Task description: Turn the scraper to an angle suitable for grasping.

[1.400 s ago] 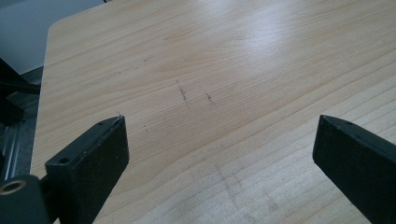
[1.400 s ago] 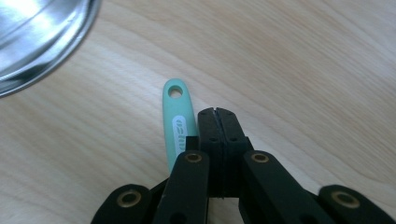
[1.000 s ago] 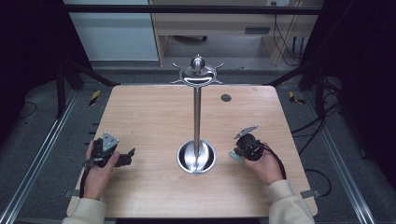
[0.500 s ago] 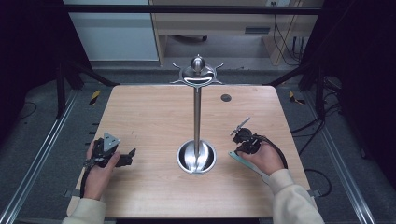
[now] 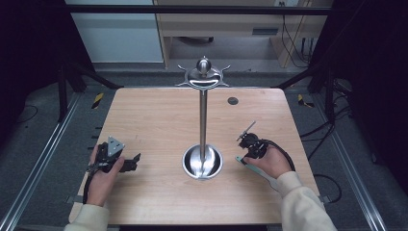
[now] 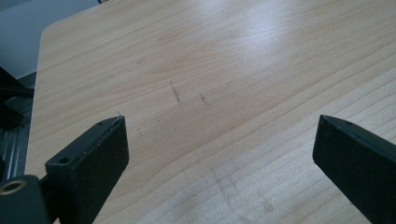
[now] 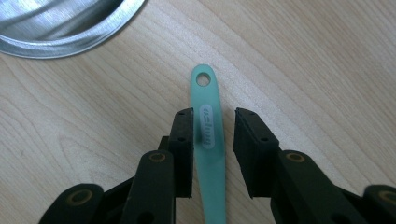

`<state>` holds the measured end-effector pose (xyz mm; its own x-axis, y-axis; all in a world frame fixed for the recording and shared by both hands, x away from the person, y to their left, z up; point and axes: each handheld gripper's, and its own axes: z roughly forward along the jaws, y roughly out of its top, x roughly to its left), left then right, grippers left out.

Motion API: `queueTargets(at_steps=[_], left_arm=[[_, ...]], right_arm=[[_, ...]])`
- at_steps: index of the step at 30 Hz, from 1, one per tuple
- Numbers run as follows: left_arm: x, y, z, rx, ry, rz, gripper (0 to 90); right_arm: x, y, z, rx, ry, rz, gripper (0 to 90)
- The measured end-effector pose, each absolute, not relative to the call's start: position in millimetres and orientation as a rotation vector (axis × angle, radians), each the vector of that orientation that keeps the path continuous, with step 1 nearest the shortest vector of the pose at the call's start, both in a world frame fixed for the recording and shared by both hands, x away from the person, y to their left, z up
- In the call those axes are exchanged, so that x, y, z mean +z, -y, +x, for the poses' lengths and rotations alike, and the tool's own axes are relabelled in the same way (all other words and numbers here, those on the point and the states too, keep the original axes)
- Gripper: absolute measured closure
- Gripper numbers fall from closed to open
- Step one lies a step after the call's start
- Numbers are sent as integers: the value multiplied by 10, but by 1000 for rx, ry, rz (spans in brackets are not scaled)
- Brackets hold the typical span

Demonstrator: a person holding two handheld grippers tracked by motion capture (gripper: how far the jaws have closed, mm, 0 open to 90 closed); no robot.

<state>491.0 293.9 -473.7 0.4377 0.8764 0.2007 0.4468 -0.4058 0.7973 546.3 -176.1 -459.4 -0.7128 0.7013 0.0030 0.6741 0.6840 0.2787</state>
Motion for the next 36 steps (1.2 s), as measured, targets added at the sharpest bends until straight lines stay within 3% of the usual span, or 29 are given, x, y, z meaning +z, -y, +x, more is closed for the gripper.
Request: queueTargets(at_steps=[13, 36], left_arm=[[-4740, -2932, 4912, 821, -1105, 2029, 33], [-4745, -2926, 4916, 820, -1101, 2037, 33]], right_arm=[[-4648, 1712, 5481, 365, -2820, 1171, 675], [-4661, 1664, 5511, 278, -2848, 1071, 744]])
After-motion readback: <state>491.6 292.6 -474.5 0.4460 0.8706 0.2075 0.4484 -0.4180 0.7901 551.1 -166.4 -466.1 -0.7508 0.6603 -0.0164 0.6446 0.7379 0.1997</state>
